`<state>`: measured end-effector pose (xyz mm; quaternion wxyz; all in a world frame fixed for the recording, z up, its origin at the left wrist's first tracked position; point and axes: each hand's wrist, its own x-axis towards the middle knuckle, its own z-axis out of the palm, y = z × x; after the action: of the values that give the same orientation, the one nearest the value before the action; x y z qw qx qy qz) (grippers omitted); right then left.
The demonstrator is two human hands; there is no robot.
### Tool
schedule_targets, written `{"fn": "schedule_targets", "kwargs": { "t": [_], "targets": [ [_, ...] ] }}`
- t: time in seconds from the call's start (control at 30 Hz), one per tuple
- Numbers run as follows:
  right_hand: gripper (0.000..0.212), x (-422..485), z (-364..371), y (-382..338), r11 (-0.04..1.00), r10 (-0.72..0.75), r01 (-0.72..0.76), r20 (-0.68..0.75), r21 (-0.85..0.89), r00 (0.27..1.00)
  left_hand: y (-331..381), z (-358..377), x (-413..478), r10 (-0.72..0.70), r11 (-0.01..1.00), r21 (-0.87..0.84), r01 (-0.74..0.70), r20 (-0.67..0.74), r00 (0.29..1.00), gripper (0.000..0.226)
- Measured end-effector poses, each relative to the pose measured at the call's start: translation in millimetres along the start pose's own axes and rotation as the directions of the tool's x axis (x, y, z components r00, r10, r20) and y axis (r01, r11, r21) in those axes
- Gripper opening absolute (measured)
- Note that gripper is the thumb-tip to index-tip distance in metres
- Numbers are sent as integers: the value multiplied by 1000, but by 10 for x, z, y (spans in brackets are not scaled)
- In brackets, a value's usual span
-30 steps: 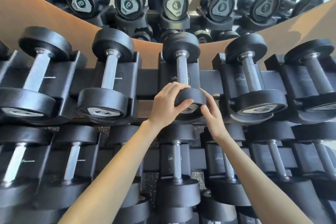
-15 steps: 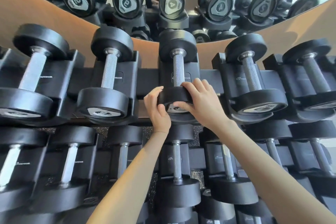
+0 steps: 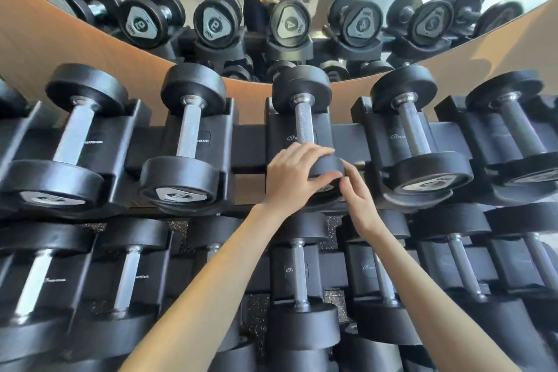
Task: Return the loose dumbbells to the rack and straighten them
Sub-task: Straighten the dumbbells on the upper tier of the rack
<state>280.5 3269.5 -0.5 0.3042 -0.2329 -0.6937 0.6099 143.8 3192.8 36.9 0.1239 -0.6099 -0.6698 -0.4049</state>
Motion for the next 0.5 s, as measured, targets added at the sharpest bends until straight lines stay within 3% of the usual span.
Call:
{"fn": "schedule_targets", "kwargs": {
  "t": [0.13,0.3,0.43,0.5],
  "targets": [
    [31,46,23,-117,999,-2,3,14,-39,1000,-159,40,-97,30,1000,3,-30,-142,989,44],
    [38,149,169,-444,956,-25,32,28,-292,999,-381,58,-244,-134,968,-240,69,-265,955,51],
    [62,269,275,-624,737,-68,76,38,-672,997,-436,245,-406,-336,891,-420,173,-355,873,27],
    [64,314,336,-678,654,-56,72,46,-753,997,-406,336,-431,-437,865,-433,254,-399,806,36]
  ]
}}
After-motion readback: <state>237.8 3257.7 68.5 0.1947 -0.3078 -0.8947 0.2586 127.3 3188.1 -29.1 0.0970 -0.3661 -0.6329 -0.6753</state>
